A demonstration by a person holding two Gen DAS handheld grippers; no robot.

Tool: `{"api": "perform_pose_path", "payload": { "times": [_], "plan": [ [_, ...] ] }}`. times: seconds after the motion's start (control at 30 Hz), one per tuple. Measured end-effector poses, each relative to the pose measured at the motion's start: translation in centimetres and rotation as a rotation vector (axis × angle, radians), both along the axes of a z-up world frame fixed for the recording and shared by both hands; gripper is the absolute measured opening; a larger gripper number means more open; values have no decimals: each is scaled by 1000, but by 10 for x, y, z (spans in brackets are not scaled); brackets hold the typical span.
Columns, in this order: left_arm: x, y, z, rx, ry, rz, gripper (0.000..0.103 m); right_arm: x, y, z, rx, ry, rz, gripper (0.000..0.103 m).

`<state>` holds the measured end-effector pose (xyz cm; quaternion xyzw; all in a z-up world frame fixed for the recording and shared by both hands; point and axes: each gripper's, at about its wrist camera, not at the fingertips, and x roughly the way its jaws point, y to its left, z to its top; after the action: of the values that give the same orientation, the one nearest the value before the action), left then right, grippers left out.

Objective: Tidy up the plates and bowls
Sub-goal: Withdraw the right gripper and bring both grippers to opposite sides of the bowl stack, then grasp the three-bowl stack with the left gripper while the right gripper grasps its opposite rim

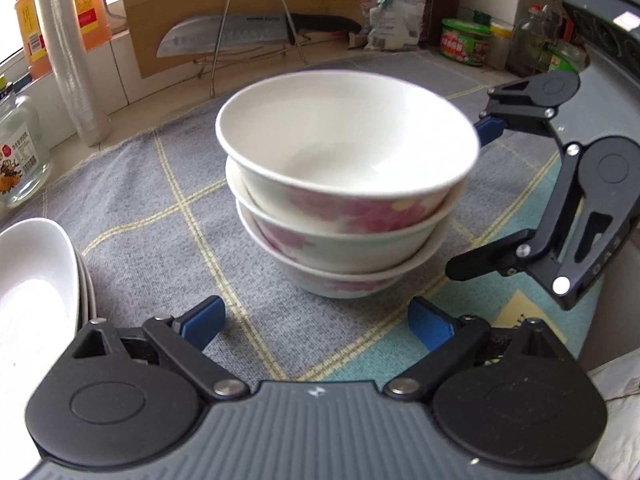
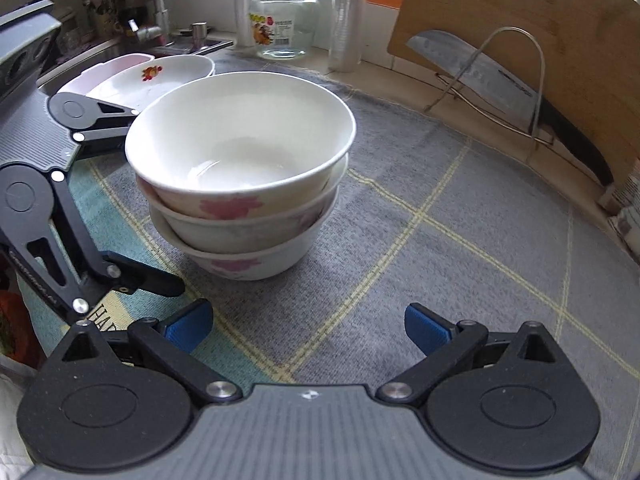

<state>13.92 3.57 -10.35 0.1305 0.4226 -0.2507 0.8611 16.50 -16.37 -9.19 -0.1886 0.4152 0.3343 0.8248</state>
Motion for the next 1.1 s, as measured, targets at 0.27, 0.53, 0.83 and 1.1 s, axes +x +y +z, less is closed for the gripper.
{"api": "perform_pose_path", "payload": {
  "times": [0.27, 0.53, 0.83, 1.1],
  "plan": [
    [-2, 5, -5, -37, -43, -6, 103, 14, 1, -13, 5, 37, 126, 103],
    [-9, 6, -7, -61, -84, -3, 103, 14, -3, -16, 30, 0, 201, 103],
    [4, 9, -7, -66, -79, -114, 103, 17, 1, -15, 19, 3, 205, 103],
    [13, 11, -4, -51, -53, -205, 102, 20, 14, -5, -24, -47, 348, 103]
  ]
}}
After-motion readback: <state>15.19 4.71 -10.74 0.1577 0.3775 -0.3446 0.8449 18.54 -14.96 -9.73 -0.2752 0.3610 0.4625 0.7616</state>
